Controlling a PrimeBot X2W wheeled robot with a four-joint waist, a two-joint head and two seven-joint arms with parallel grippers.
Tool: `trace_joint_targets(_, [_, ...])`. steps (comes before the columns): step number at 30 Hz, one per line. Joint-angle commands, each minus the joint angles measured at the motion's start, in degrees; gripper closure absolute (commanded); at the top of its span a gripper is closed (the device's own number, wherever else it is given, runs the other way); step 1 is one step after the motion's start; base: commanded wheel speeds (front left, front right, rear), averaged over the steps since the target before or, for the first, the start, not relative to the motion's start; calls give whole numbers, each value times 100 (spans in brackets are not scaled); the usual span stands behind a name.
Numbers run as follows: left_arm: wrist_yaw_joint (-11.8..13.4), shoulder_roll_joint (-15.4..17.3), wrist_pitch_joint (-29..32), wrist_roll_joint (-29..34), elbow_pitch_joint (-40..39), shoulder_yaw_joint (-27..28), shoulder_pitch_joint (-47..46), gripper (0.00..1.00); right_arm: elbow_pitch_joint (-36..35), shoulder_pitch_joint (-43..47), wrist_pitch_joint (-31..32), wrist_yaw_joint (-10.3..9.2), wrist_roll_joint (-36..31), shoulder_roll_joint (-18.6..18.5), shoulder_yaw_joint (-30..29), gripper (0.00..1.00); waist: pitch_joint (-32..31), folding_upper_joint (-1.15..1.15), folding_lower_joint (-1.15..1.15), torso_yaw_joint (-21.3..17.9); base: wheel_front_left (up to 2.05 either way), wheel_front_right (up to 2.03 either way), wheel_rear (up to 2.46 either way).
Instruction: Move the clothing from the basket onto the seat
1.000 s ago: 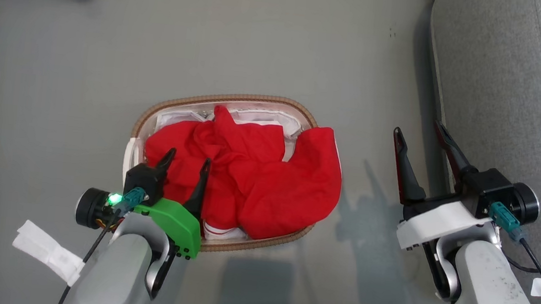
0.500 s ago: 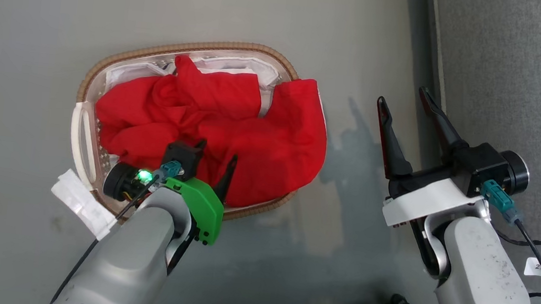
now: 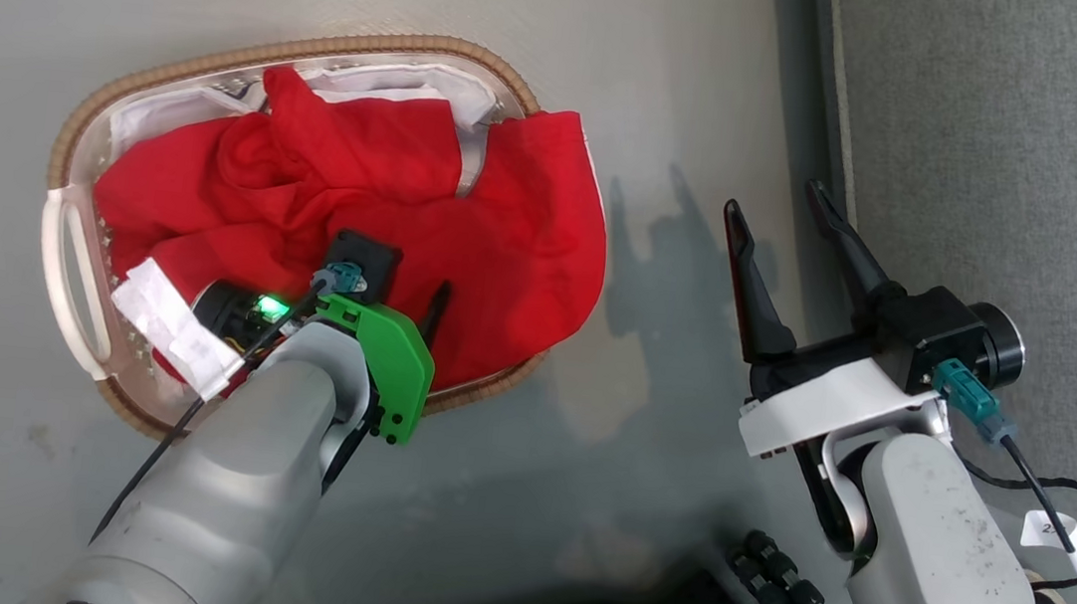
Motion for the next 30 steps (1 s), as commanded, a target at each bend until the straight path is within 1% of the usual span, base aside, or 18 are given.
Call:
trace_joint_targets(1, [44, 38, 39, -58, 24, -42, -129, 0, 22, -7, -29, -4, 36, -1, 15, 0, 51, 0, -1, -60, 0, 0, 0])
trace_joint_targets(4, [144, 40, 159, -133, 149, -134, -181, 0, 63, -15, -29, -4, 75, 7, 54, 0, 80, 0, -1, -95, 0, 0, 0])
trace_joint_targets(7, [188, 36, 340, -218, 276, -208, -189, 0, 97, -39, -29, -4, 105, 14, 104, 0, 106, 0, -1, -124, 0, 0, 0])
trace_joint_targets(11, [73, 38, 551, -352, 288, -315, -118, 0, 88, -63, -29, -4, 207, 17, 184, 0, 138, 0, -1, -155, 0, 0, 0])
trace_joint_targets(13, [40, 37, 562, -318, 284, -423, -155, 0, 84, -82, -29, -4, 248, 14, 212, 0, 152, 0, -1, -169, 0, 0, 0])
trace_joint_targets(14, [15, 37, 554, -371, 273, -438, -146, 9, 81, -92, -29, -4, 268, 15, 225, 0, 157, 0, -1, -180, 0, 0, 0])
trace_joint_targets(15, [5, 37, 529, -385, 261, -466, -147, 47, 67, -100, -29, -4, 270, 14, 228, 0, 160, 0, -1, -188, 0, 0, 0])
trace_joint_targets(16, [-18, 36, 508, -395, 238, -509, -146, 56, 60, -95, -29, -4, 285, 14, 222, 0, 158, 0, -1, -194, 0, 0, 0])
trace_joint_targets(17, [-39, 36, 498, -402, 232, -548, -135, 100, 60, -84, -29, -5, 297, 14, 215, 0, 154, 0, -1, -197, 0, 0, 0])
trace_joint_targets(23, [-83, 36, 181, -506, 123, -721, -56, 100, 144, -12, -29, -4, 323, 14, 182, 0, -44, 0, -1, -174, 0, 0, 0])
trace_joint_targets(30, [-114, 35, -266, -722, 8, -815, 157, 100, 237, 180, -29, -4, 286, 11, 82, 0, -647, 0, -1, -68, 0, 0, 0])
